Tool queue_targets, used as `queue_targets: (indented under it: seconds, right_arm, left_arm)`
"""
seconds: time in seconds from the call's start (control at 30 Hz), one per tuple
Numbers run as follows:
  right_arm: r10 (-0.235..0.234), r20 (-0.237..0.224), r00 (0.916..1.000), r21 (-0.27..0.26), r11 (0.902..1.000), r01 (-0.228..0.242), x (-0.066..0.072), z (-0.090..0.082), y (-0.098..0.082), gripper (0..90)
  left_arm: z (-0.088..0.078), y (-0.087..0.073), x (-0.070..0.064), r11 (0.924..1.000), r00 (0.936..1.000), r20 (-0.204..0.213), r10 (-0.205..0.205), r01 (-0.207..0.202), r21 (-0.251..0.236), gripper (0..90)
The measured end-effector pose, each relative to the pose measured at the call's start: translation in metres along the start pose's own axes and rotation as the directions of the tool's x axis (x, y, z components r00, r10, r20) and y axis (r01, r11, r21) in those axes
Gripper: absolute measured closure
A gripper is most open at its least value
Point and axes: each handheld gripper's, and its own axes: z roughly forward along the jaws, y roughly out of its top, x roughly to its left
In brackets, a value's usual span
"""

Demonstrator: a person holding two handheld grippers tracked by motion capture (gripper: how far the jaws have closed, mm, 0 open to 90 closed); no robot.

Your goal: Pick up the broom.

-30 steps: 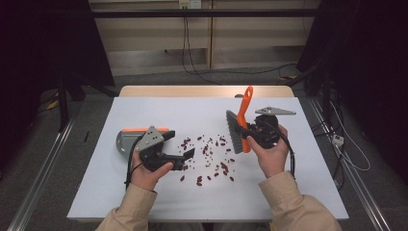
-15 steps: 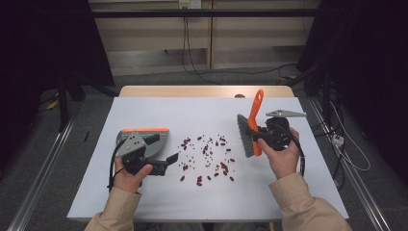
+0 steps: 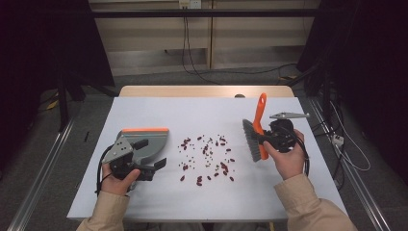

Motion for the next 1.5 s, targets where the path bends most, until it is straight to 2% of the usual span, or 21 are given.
queue_targets:
  seconds: [0.17,0.5,0.73,1.03,1.27,1.5]
  right_arm:
    - [0.009,0.008,0.9999,0.019,0.9998,-0.010,-0.006,-0.002,-0.003,70.7]
    - [0.024,0.024,0.9994,0.072,0.9971,-0.025,-0.012,0.001,-0.008,70.6]
    - [0.022,0.032,0.9992,0.120,0.9925,-0.026,-0.014,0.013,-0.013,70.6]
    - [0.000,0.074,0.9973,0.122,0.9925,-0.009,-0.014,0.033,-0.010,70.9]
    - [0.007,0.093,0.9957,0.122,0.9924,-0.018,-0.015,0.049,-0.009,70.6]
    - [-0.011,0.106,0.9943,0.154,0.9881,-0.005,-0.015,0.061,-0.010,69.6]
  left_arm:
    - [-0.008,-0.004,0.004,0.9999,0.9999,-0.005,-0.012,0.012,-0.012,3.9]
    - [-0.014,-0.016,0.007,0.9999,0.9999,-0.002,-0.016,0.016,0.000,3.9]
    - [-0.013,-0.022,0.009,0.9997,0.9998,-0.002,-0.019,0.019,0.012,3.8]
    - [-0.011,-0.024,0.008,0.9998,0.9999,0.005,-0.016,0.016,0.015,3.9]
    - [-0.011,-0.025,0.009,0.9997,0.9998,0.006,-0.021,0.021,0.014,3.9]
    - [-0.010,-0.025,0.009,0.9996,0.9998,0.007,-0.018,0.018,0.020,3.9]
